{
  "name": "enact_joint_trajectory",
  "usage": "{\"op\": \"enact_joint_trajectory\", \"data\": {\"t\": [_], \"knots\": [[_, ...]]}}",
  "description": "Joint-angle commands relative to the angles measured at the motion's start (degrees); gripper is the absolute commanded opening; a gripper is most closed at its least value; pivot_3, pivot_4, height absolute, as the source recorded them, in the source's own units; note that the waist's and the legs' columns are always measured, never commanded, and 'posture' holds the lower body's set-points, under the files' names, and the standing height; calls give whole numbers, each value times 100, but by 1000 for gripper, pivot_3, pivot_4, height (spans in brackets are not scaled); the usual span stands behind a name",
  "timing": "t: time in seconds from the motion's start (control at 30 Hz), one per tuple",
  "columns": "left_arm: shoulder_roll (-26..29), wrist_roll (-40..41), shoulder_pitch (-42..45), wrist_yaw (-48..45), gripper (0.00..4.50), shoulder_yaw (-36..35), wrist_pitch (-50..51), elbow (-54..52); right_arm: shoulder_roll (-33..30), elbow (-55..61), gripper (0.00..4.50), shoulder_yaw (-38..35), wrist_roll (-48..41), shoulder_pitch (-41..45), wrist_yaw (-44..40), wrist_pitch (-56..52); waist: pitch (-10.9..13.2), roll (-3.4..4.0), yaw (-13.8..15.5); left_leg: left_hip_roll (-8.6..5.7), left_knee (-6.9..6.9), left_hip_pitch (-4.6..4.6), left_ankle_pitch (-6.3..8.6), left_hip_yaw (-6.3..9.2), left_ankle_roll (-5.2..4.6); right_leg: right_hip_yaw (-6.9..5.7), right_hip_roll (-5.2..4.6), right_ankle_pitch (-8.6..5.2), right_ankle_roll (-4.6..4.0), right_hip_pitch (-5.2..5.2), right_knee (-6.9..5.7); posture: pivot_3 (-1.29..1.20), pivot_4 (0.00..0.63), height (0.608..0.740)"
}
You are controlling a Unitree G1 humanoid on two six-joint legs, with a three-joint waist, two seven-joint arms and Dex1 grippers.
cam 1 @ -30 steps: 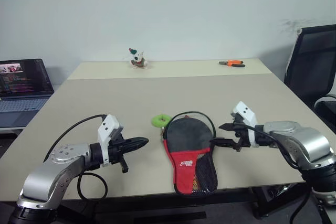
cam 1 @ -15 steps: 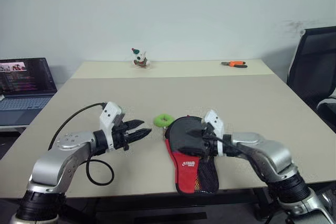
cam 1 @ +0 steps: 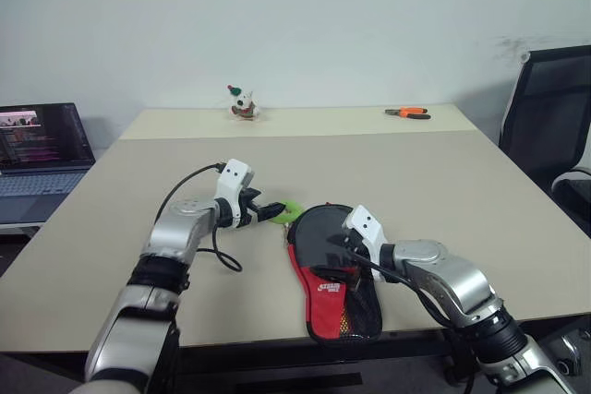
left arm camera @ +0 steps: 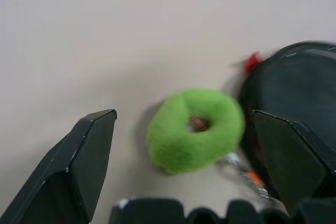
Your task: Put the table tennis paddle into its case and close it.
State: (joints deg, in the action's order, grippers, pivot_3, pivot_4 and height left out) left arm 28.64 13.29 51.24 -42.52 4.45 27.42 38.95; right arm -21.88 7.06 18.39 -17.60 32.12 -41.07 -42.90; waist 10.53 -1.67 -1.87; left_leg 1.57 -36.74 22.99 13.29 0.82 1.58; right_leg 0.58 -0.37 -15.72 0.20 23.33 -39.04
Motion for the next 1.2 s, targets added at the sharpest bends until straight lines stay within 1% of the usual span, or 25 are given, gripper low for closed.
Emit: {"op": "enact_joint_trajectory", "data": {"t": [0.03,0.13,0.23,0.3,0.33,0.37,0.43,0.47,0.7,0.73,0.87,0.93,1.07,1.2], "knots": [[-72,-258,464,-183,4478,-34,-426,906,63,179,4500,-40,42,-13,42,61,0,0,1,0,0,2,0,0,0,-2,0,0,0,1,1,0,150,740],[-180,-502,720,-379,4478,42,-752,1670,98,234,4500,-73,93,-67,119,19,0,-1,6,-1,-2,5,1,-1,0,-4,0,0,0,1,2,0,150,740],[-257,-696,809,-537,4478,83,-982,2020,100,302,4500,-66,110,-113,174,-7,0,-1,14,-2,-3,6,1,-1,0,-5,-2,0,0,1,2,0,150,740],[-288,-782,815,-614,4130,88,-1093,2125,104,332,4500,-64,116,-133,200,-20,0,-1,17,-2,-4,6,1,1,0,-7,-2,0,0,1,1,0,150,740],[-305,-813,812,-641,3907,77,-1129,2157,107,345,4500,-69,123,-141,219,-28,0,-1,17,-2,-6,6,1,0,0,-7,-2,0,0,1,-1,0,150,740],[-329,-842,799,-673,3581,71,-1160,2177,110,354,4500,-73,128,-147,237,-34,0,-1,17,-2,-8,6,1,0,0,-7,-2,0,0,1,-1,0,150,740],[-382,-883,766,-675,2819,47,-1205,2214,112,367,4500,-75,129,-157,267,-44,0,-1,17,-2,-9,6,1,1,0,-7,-2,0,0,0,-3,0,150,740],[-406,-903,748,-674,2540,42,-1227,2226,112,365,4500,-74,129,-160,275,-42,0,-1,17,-2,-9,6,1,1,0,-7,-2,0,0,0,-3,0,150,740],[-481,-969,721,-659,147,-9,-1249,2222,217,245,4500,-125,161,-60,404,8,0,-1,17,-2,-12,5,1,1,0,-7,-2,0,0,-1,-6,0,150,740],[-491,-968,708,-650,41,-19,-1244,2205,260,207,4500,-138,177,-28,448,41,0,-1,17,-2,-13,4,1,1,0,-8,-2,0,0,-2,-7,0,150,740],[-530,-962,648,-637,41,-78,-1200,2079,534,-149,4500,-144,373,132,732,217,0,-1,16,-1,-16,3,1,2,1,-9,-2,0,1,-4,-11,0,150,740],[-580,-938,664,-563,41,-129,-1173,2040,696,-612,4500,-34,552,199,875,229,-2,-4,15,-2,-18,3,1,2,1,-9,-2,0,1,-4,-11,0,150,740],[-677,-965,791,-361,41,-184,-1166,2034,638,-1130,4500,273,855,135,773,134,-5,-7,29,-2,-19,3,1,3,1,-11,-5,1,0,-6,-10,0,150,740],[-745,-1065,1013,59,41,-241,-1328,2240,563,-1356,4500,339,916,18,637,-32,-14,-19,31,-2,-21,-5,1,6,1,-14,-5,1,2,-16,-12,0,150,740]]}}
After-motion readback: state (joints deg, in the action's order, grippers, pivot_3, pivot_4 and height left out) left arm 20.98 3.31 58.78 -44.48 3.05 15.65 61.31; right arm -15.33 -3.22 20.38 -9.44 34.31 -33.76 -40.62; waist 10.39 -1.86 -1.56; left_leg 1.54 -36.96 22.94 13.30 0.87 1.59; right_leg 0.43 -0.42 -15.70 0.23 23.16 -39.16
